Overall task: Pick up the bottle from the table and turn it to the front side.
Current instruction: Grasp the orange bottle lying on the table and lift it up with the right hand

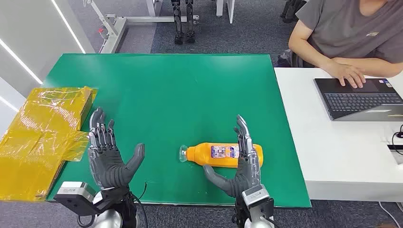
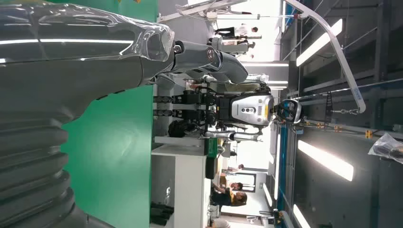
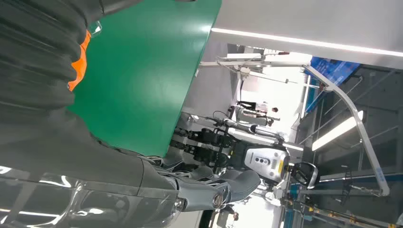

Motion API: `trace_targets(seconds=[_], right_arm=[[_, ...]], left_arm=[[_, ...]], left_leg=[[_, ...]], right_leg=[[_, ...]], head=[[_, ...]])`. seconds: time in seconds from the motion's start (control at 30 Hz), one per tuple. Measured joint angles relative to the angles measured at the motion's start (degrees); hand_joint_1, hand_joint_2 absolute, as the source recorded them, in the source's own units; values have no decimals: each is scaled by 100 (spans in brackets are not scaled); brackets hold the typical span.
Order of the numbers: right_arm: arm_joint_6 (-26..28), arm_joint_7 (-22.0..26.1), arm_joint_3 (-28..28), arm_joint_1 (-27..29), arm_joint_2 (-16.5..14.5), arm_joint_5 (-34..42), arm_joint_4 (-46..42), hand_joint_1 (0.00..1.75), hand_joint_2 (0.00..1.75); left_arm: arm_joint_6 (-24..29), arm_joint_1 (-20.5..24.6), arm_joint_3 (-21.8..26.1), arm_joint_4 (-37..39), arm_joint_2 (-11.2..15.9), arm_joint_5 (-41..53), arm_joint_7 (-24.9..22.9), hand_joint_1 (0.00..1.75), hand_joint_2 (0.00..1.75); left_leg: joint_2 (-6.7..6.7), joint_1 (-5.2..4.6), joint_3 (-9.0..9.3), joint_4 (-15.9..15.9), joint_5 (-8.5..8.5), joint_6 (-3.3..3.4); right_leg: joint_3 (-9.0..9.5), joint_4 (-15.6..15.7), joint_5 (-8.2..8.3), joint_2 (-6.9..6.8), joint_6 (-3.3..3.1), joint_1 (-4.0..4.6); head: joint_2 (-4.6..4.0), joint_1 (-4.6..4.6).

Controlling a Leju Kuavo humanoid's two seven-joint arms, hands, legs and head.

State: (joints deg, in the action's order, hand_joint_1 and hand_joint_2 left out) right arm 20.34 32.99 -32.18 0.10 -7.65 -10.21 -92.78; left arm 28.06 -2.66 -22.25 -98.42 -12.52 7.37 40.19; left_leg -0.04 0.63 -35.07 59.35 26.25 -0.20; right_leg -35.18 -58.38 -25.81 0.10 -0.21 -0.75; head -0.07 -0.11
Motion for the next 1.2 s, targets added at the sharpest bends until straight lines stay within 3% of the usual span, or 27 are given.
trace_targets(seconds=[0.33, 0.4, 0.57, 0.7, 0.93, 1.2], right_arm=[[-83, -172, 5, -42, 3, -415, 45, 0, 175], [-110, -375, 5, -104, 22, -820, 74, 0, 175], [-138, -1193, 36, -457, 232, -2647, 247, 0, 175], [-642, -1748, 61, -941, 559, -3470, 648, 0, 175], [-1510, -2176, 27, -1709, 1232, -4198, 1309, 0, 175], [-2670, -2208, -380, -3008, 1836, -4311, 2465, 0, 175]], left_arm=[[-13, 0, 0, 0, -2, 26, 0, 0, 175], [-26, 0, 0, 0, -2, 41, 0, 0, 175], [-61, 0, 0, 0, -3, 71, 0, 0, 175], [-89, 0, 0, 0, -1, 66, 0, 0, 175], [-121, -6, 0, -15, 7, 25, 0, 0, 175], [-188, 26, 0, -33, 36, -105, 0, 0, 175]], left_leg=[[0, 0, 0, 0, 0, 0], [0, 0, 0, 0, 0, 0], [1, 0, 1, 1, -1, 0], [1, -1, 2, 3, -3, 3], [-3, -1, 0, 5, -5, 6], [-2, -1, 3, 6, -9, 5]], right_leg=[[0, 0, 0, 0, 0, 0], [0, 0, 0, 0, 0, 0], [2, 0, 2, 0, 0, 0], [4, 0, 5, -1, 0, -1], [6, 0, 7, -6, -1, -1], [6, -1, 10, -4, 0, -1]], head=[[0, 1], [0, 1], [0, 1], [0, 1], [0, 1], [0, 1]])
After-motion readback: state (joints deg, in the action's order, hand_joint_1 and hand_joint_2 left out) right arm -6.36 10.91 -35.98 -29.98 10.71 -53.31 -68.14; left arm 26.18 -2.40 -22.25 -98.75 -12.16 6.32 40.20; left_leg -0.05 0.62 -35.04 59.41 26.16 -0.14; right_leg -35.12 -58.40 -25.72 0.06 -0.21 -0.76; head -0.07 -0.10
